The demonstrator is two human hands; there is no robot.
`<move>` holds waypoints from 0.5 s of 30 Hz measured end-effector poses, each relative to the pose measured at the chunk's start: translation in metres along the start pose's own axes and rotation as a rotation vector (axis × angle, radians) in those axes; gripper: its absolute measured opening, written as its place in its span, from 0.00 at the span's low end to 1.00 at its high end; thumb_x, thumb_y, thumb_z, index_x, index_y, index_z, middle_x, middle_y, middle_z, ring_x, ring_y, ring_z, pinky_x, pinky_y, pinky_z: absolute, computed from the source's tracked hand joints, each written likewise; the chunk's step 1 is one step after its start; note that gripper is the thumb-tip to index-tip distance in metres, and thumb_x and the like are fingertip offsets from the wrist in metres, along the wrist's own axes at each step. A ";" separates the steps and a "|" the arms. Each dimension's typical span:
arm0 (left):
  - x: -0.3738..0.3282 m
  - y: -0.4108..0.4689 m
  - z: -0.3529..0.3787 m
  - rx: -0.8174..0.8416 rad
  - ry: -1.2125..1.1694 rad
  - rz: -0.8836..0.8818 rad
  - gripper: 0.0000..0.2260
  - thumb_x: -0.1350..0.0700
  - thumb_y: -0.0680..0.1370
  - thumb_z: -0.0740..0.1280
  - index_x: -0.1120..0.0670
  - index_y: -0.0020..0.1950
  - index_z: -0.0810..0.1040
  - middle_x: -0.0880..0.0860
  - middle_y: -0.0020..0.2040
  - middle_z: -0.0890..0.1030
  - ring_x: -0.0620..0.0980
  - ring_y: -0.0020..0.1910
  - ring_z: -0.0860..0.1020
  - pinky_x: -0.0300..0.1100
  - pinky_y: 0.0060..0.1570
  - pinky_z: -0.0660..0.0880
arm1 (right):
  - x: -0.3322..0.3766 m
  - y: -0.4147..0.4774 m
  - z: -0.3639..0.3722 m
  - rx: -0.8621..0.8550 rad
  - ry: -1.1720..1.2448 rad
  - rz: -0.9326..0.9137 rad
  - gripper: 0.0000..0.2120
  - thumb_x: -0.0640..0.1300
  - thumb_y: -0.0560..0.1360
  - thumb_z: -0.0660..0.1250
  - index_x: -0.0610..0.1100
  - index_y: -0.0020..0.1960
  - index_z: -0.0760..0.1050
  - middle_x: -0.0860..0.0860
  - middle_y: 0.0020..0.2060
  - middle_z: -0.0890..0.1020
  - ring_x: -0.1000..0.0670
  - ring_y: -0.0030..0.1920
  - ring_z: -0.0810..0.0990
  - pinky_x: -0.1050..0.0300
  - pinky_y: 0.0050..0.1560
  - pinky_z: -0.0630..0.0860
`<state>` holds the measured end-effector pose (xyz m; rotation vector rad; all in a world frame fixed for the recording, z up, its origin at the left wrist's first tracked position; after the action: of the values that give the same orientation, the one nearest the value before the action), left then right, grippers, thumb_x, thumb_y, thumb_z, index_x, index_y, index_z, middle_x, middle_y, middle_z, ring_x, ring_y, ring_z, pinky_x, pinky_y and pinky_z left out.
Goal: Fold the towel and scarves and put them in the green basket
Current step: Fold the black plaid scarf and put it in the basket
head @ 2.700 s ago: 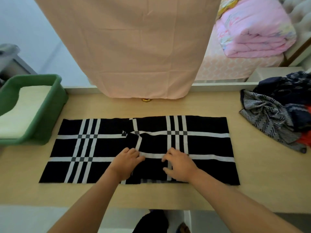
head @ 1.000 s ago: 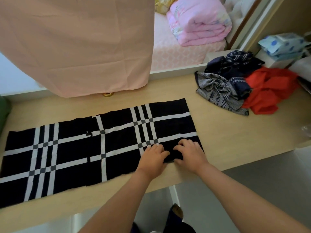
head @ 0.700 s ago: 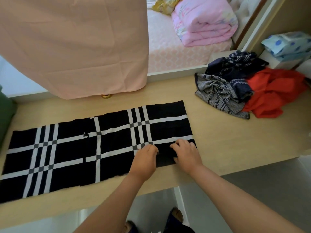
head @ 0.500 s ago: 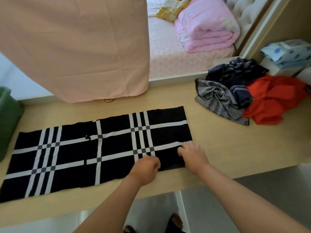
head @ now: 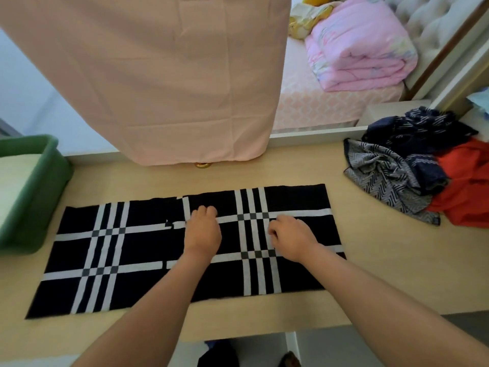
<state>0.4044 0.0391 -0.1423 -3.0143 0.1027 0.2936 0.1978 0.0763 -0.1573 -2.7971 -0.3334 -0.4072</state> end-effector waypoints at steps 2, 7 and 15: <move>0.047 0.016 -0.010 -0.036 0.024 -0.167 0.14 0.56 0.81 0.59 0.57 0.65 0.70 0.57 0.60 0.73 0.57 0.59 0.72 0.50 0.54 0.71 | 0.018 0.026 0.005 -0.006 -0.019 -0.024 0.13 0.44 0.79 0.60 0.49 0.62 0.76 0.50 0.57 0.75 0.48 0.58 0.74 0.53 0.57 0.73; 0.138 0.045 -0.011 0.041 0.019 -0.421 0.21 0.47 0.82 0.60 0.59 0.70 0.66 0.61 0.66 0.68 0.61 0.65 0.68 0.54 0.60 0.69 | 0.055 0.086 0.026 0.061 -0.027 -0.041 0.23 0.39 0.80 0.60 0.50 0.73 0.67 0.47 0.75 0.64 0.45 0.74 0.62 0.47 0.71 0.63; 0.158 0.097 0.010 0.113 0.004 -0.051 0.14 0.48 0.80 0.65 0.49 0.64 0.74 0.52 0.58 0.78 0.54 0.58 0.74 0.50 0.58 0.68 | 0.073 0.136 0.046 0.085 -0.020 0.027 0.27 0.48 0.83 0.55 0.52 0.80 0.53 0.47 0.80 0.48 0.45 0.80 0.46 0.42 0.78 0.52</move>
<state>0.5498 -0.0647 -0.1936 -2.9002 0.0408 0.2673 0.3132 -0.0217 -0.2118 -2.7214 -0.3093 -0.3506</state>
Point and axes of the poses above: each hand's wrist, its own y-axis towards the middle knuckle, its own z-axis out of the palm, x = y × z, the point moved 9 cm from there along y, towards the middle knuckle
